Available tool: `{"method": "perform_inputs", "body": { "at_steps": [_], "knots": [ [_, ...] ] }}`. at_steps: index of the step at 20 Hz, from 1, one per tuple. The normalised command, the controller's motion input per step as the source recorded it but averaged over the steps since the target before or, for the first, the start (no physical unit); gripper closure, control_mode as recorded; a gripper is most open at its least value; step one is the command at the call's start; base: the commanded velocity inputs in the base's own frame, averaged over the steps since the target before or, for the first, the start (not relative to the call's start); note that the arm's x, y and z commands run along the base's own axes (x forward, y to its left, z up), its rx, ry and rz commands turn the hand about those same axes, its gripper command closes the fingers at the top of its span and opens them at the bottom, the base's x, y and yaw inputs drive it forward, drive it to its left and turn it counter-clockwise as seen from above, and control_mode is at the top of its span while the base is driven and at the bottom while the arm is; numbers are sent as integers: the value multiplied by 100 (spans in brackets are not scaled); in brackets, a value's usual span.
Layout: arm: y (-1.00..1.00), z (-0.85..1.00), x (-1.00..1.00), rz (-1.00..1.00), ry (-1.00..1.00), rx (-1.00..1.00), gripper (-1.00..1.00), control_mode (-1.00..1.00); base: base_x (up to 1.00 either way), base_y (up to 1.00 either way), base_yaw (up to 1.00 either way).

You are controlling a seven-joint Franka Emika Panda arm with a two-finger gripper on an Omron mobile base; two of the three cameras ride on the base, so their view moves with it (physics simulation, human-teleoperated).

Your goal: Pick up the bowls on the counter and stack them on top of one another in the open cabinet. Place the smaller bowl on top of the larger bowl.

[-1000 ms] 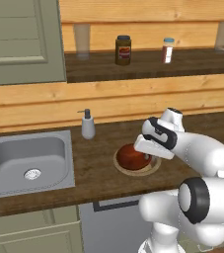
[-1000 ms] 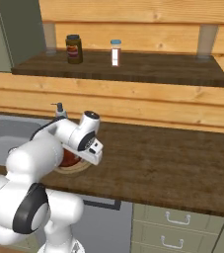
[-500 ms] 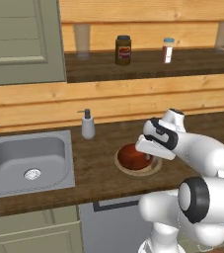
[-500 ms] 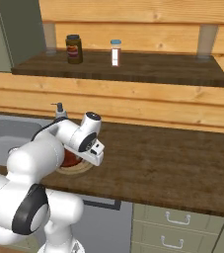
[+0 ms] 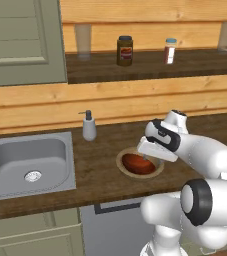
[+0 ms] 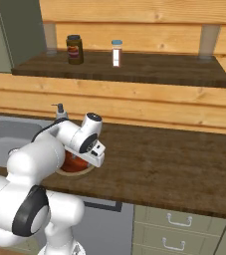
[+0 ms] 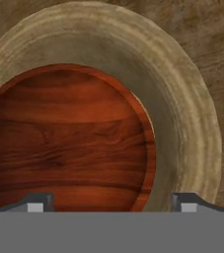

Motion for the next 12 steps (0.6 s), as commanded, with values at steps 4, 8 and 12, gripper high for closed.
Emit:
{"method": "perform_inputs", "body": {
  "at_steps": [4,8,12],
  "knots": [
    [-1,6,-4,0,0,0,-100,-100,0,0,0],
    [-21,19,-9,-5,0,0,-100,-100,0,0,0],
    [-21,4,-14,0,0,-12,-100,-100,0,0,0]
  ]
}}
